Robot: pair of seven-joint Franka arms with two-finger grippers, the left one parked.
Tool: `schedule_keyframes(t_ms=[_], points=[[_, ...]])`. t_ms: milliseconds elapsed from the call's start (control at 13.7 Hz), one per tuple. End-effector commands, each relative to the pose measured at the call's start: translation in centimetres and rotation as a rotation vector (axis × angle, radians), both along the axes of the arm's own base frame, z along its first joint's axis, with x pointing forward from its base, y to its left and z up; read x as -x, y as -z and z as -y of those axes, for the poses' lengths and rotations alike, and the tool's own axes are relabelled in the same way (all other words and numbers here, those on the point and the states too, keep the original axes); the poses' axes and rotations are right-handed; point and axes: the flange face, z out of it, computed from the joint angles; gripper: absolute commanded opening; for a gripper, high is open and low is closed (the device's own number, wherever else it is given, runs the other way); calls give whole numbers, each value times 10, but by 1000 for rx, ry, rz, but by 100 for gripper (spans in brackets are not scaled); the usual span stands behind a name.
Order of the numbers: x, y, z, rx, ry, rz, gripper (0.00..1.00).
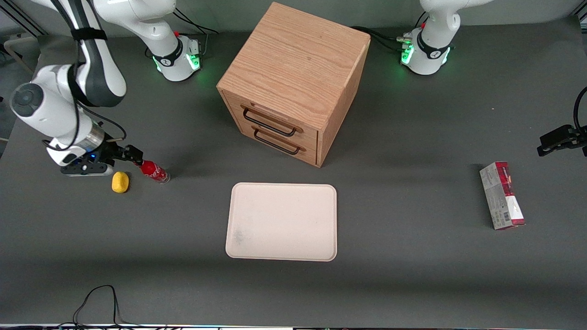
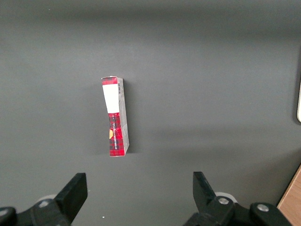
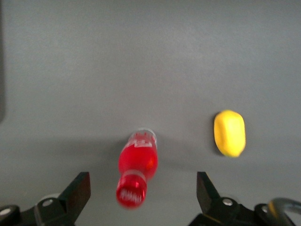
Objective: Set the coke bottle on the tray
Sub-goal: 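Move the open right gripper down over the red Coca-Cola bottle, then close the right gripper around the red bottle's body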
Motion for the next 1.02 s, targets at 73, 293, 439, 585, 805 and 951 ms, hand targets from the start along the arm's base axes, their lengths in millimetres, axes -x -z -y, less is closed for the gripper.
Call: schedule_keyframes(t_ms=[73,293,439,585,805,951], points=[[2,35,-5,-6,13,20,100],[5,41,-9,-29,33,1,100],[9,40,-12,-33,33,-16,100],[13,35,-12,-37,29,-35,100],[13,34,-14,-38,21,-35,93],[13,34,-14,-38,20,-35,64]])
